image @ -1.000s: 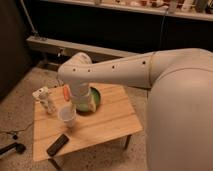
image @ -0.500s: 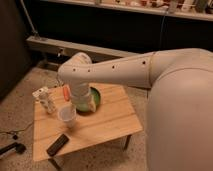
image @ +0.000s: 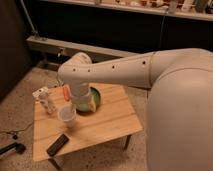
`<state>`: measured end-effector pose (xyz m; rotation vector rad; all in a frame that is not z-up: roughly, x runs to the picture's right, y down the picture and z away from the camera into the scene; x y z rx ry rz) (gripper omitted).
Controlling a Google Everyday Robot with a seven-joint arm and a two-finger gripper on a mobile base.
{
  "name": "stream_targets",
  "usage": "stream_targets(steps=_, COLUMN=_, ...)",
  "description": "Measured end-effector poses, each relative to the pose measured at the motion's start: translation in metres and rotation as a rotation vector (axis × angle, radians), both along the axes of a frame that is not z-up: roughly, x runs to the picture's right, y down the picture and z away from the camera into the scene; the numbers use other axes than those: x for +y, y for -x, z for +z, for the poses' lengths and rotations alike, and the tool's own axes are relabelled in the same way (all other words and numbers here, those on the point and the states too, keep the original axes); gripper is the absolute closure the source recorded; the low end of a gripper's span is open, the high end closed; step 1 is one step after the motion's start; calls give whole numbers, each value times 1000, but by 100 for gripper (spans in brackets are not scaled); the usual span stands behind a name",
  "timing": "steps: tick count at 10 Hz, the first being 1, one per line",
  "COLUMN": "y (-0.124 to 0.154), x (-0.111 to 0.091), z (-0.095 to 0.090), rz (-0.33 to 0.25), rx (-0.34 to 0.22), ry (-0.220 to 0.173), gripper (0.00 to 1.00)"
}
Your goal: Pick up the ceramic cup
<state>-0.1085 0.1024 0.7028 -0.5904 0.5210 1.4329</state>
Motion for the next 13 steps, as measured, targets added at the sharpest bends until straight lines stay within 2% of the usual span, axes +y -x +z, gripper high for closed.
stream_targets(steps=3, y=2, x=-1, z=0, rz=-12, rx=-11, ry=-3, gripper=35)
stream_targets(steps=6, y=17, x=0, z=-3, rz=-85, rx=-57, ry=-2, gripper=35)
stream_targets(steps=8, y=41, x=-2, z=0, rz=-135, rx=-104, ry=-6, gripper=35)
stream_targets(steps=9, y=69, x=-3, z=5, rz=-175, rx=-155, ry=-13, gripper=35)
stream_targets(steps=13, y=121, x=-13, z=16, rz=-248, rx=-249, ry=-26, gripper=35)
